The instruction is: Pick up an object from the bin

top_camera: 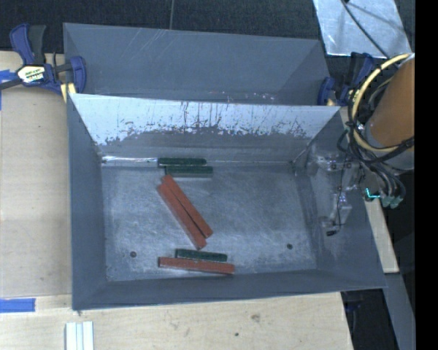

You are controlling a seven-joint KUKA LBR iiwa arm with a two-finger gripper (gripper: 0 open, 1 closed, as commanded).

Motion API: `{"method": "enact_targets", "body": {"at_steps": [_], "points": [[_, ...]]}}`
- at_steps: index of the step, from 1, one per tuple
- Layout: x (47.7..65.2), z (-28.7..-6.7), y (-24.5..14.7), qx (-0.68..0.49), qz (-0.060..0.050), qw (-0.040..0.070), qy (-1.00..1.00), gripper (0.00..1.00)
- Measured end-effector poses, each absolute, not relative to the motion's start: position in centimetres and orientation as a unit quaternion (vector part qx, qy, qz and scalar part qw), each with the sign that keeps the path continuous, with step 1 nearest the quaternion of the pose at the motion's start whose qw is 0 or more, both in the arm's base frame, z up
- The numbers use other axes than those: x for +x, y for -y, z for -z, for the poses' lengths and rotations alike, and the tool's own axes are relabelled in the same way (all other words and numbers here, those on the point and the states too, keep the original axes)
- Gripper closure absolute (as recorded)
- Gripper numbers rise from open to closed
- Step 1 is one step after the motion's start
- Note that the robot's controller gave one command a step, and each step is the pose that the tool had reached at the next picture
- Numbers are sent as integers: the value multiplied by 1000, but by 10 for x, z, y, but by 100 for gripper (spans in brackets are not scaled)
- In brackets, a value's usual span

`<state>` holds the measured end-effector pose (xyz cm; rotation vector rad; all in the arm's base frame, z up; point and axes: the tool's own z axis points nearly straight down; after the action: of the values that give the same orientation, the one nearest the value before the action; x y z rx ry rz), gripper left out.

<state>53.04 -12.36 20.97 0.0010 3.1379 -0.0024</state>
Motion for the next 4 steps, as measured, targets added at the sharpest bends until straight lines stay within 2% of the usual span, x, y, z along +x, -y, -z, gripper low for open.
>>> {"method": "enact_targets", "body": {"at_steps": [1, 2, 3, 4], "points": [[509, -70, 69, -59, 0, 1, -998, 0], [511, -122, -9, -47, -2, 4, -999, 0], [526, -69, -80, -52, -1, 0, -999, 0], [528, -71, -76, -50, 0, 3, -999, 100]]}}
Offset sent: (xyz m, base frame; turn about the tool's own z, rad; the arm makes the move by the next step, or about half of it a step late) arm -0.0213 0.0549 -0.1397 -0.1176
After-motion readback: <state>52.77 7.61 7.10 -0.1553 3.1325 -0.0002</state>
